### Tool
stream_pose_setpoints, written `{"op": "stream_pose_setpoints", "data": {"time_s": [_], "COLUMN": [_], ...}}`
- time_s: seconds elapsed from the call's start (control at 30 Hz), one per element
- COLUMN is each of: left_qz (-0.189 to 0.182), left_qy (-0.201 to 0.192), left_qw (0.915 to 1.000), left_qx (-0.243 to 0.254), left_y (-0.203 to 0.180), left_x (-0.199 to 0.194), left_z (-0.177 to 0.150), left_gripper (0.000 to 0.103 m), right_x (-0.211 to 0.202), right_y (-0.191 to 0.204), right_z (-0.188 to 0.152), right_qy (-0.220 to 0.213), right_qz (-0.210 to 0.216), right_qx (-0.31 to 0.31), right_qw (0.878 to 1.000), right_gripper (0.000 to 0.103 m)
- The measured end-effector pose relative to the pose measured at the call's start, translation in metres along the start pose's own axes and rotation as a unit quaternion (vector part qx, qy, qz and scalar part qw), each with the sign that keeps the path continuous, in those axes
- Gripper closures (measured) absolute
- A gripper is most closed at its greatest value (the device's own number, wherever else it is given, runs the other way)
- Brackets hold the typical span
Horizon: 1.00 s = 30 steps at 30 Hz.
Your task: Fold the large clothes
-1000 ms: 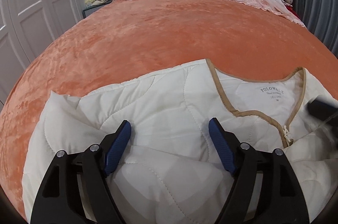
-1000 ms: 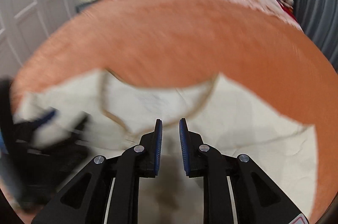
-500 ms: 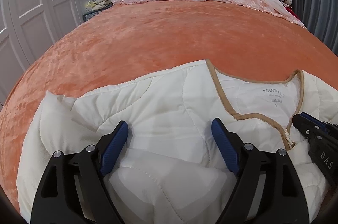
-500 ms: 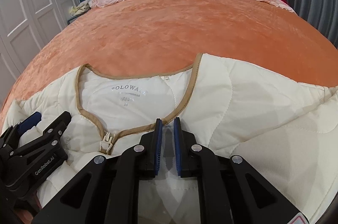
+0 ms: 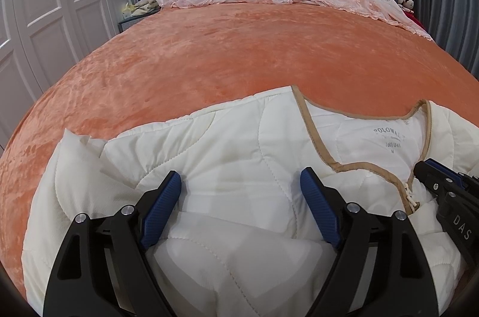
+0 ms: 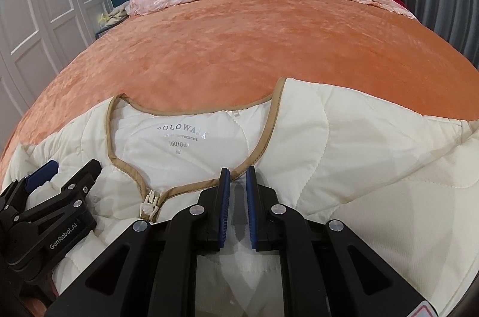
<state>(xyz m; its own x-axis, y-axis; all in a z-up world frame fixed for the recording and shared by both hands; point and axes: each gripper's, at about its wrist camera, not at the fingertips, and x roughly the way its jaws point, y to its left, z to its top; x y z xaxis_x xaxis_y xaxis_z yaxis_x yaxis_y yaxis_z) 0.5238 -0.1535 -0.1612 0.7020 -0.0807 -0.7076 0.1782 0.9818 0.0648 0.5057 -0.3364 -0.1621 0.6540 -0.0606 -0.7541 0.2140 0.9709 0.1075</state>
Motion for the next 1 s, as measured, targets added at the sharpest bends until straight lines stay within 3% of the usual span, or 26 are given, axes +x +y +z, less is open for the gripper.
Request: {"op": "stream_pose_setpoints", "data": {"time_s": [0.27,0.33,0.4,0.5,0.57,0.67,0.73,0.8,0.9,1.0], "left_qz": [0.020,0.047,0.053,0.017,-0.001,-0.029,-0.042,-0.058,-0.085,-0.087], "left_qy": [0.010,0.010,0.011,0.008,0.034,0.091,0.121,0.149,0.170,0.167], "left_qw": [0.9997,0.9988,0.9973,0.9973,0.9968,0.9920,0.9851,0.9730,0.9559,0.9582], "left_qx": [0.002,-0.013,-0.049,-0.071,-0.072,-0.082,-0.116,-0.166,-0.224,-0.216], "left_y": [-0.003,0.004,0.024,0.057,0.090,0.134,0.167,0.193,0.207,0.200], "left_x": [-0.003,-0.016,-0.045,-0.096,-0.136,-0.176,-0.204,-0.226,-0.249,-0.266], "left_z": [0.006,0.007,0.003,-0.020,-0.050,-0.096,-0.131,-0.165,-0.203,-0.221], "left_gripper": [0.021,0.015,0.015,0.006,0.006,0.006,0.006,0.006,0.006,0.006], "right_x": [-0.013,-0.048,-0.090,-0.164,-0.215,-0.287,-0.325,-0.350,-0.372,-0.371], "right_y": [-0.016,-0.038,-0.063,-0.091,-0.110,-0.137,-0.151,-0.164,-0.179,-0.187], "right_z": [0.001,-0.003,-0.013,-0.054,-0.095,-0.161,-0.199,-0.232,-0.274,-0.299], "right_qy": [-0.027,-0.067,-0.088,-0.083,-0.077,-0.060,-0.043,-0.023,0.001,0.032], "right_qz": [0.002,-0.039,-0.041,-0.039,-0.039,-0.040,-0.042,-0.043,-0.041,-0.018], "right_qx": [0.044,0.105,0.154,0.124,0.096,0.071,0.069,0.081,0.118,0.168], "right_qw": [0.999,0.991,0.983,0.988,0.992,0.995,0.996,0.996,0.992,0.985], "right_gripper": [0.099,0.090,0.087,0.079,0.060,0.045,0.040,0.039,0.039,0.039]}}
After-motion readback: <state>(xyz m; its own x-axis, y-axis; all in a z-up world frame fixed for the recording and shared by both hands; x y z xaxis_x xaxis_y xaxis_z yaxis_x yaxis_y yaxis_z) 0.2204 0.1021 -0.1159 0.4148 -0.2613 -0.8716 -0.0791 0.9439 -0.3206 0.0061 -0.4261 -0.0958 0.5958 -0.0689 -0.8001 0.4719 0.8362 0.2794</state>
